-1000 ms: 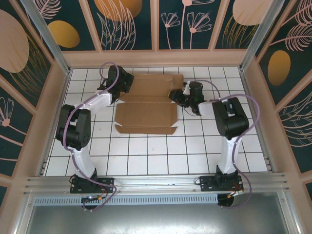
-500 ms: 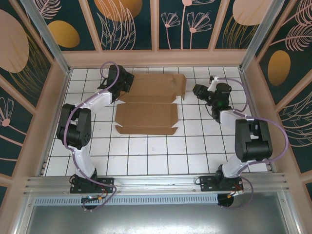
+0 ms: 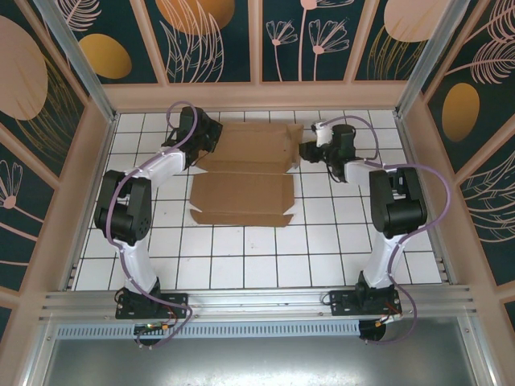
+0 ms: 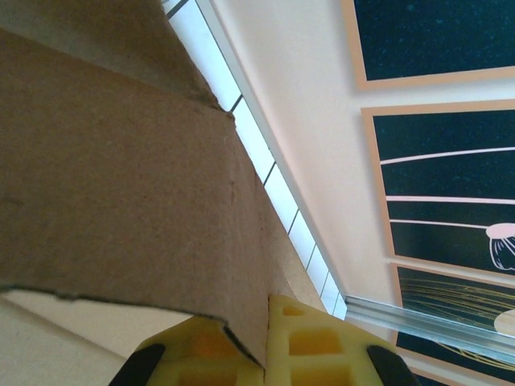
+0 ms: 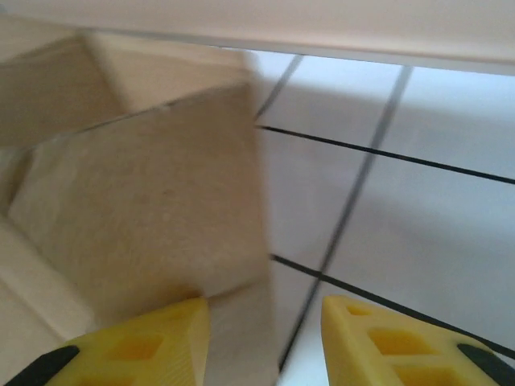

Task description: Fold the paper box

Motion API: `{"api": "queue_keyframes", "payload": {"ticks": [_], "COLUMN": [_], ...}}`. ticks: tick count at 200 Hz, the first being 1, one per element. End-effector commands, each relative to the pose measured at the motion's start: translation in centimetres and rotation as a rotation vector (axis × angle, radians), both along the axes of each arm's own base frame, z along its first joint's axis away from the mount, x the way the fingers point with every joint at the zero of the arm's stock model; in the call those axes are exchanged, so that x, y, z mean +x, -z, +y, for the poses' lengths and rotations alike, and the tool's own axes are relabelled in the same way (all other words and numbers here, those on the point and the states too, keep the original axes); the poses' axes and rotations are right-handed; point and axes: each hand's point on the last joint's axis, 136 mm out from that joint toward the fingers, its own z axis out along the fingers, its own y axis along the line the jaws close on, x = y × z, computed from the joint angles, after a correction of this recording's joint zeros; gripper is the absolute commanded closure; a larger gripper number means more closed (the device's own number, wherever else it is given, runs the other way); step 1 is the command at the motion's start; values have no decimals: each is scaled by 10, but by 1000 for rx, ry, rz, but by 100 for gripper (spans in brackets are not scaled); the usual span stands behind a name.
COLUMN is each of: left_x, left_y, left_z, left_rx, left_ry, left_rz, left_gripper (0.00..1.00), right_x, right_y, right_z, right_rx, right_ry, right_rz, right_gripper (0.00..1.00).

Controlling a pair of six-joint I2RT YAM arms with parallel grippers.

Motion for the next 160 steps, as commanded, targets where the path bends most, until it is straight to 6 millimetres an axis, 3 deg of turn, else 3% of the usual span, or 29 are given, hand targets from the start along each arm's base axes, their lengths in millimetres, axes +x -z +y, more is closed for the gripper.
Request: {"api": "queue_keyframes", "payload": {"ticks": [1, 45, 81, 107, 116, 122, 160], "left_x": [-16, -15, -14, -11, -11, -12, -15], "left_y": [48, 42, 37, 24, 17, 14, 1], "left_z": [-3, -10, -8, -5, -4, -4, -9], "left_rx": [16, -3, 3, -28, -30, -25, -26], "left_ry": [35, 69, 77, 89, 102, 109, 178], "left_rz": [174, 149, 131, 86, 57, 41, -43], "left_gripper": [100, 100, 100, 100, 100, 100, 100], "right_x": [-11, -10, -30, -38, -37, -38, -56], "right_y": [-15, -18, -38, -60, -65, -71, -106], "right_z": [20, 28, 30, 8, -2, -7, -40], "right_rx": [-21, -47, 42, 164, 199, 217, 409], "right_ry": [-144, -145, -207, -160, -115, -97, 7], "right_rz": [-77, -101, -113, -103, -109, -121, -216], "right_gripper": [58, 64, 64, 55, 40, 37, 46]}}
